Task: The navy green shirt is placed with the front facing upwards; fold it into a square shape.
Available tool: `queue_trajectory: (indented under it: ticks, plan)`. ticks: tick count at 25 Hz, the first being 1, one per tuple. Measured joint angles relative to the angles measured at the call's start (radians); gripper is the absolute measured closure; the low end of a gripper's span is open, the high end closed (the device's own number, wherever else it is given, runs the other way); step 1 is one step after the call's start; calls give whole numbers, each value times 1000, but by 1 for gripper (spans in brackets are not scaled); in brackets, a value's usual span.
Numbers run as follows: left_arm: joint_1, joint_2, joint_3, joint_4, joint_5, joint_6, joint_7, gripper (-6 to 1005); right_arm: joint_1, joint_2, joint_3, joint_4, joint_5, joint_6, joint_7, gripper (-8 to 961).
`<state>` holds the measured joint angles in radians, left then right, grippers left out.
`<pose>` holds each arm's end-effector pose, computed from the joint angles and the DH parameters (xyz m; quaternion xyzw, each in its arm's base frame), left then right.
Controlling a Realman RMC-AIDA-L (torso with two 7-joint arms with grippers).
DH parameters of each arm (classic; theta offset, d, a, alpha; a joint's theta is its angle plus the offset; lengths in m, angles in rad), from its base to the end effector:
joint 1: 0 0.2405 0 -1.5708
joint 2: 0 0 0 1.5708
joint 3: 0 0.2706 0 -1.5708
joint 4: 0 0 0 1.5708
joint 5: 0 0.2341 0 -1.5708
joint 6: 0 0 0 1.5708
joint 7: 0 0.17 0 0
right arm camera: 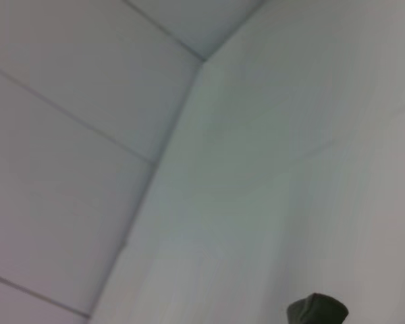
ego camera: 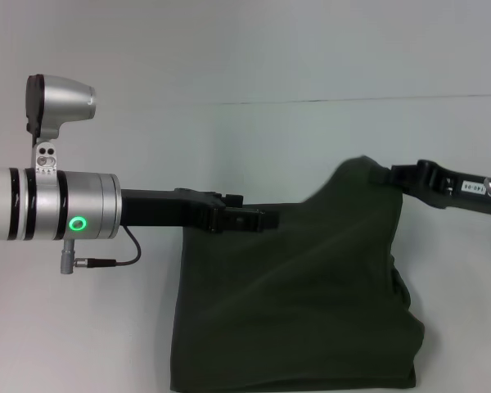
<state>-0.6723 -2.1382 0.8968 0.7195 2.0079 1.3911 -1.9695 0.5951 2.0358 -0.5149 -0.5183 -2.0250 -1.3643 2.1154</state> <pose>-0.2048 0.4047 -0.0731 -0.8992 -0.3828 -0.2048 0.0555 0.3030 0.4038 -0.0133 -0.7363 0.5871 0.3124 0.1249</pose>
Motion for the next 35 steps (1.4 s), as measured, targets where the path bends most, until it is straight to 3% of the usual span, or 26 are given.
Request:
queue_trajectory:
  ticks: [5,12,16,19,24,29,32,35]
  plan:
    - [0,0,0,0,0,4,0,119,-26,2,-29,8,0,92,22,937]
    - [0,0,1,-3,0,11,0,120,-38,-28,-22,62,2,115,39,937]
    - [0,0,1,-3,0,14,0,121,-40,-29,-21,56,5,103,36,818]
    - [1,0,0,-4,0,30,-1,122,-45,-41,-12,49,6,85,30,722]
    - [2,0,-38,-5,0,78,-1,123,-80,-54,89,16,63,-59,-81,534]
    - [6,5,-73,-10,0,127,-2,124,-104,-54,99,-8,118,-231,-238,285]
    - [13,5,-80,-11,0,144,-4,124,-96,-52,54,-10,70,-285,-290,68]
    - [25,5,-100,-11,0,168,-5,125,-108,-56,27,-12,14,-298,-304,60]
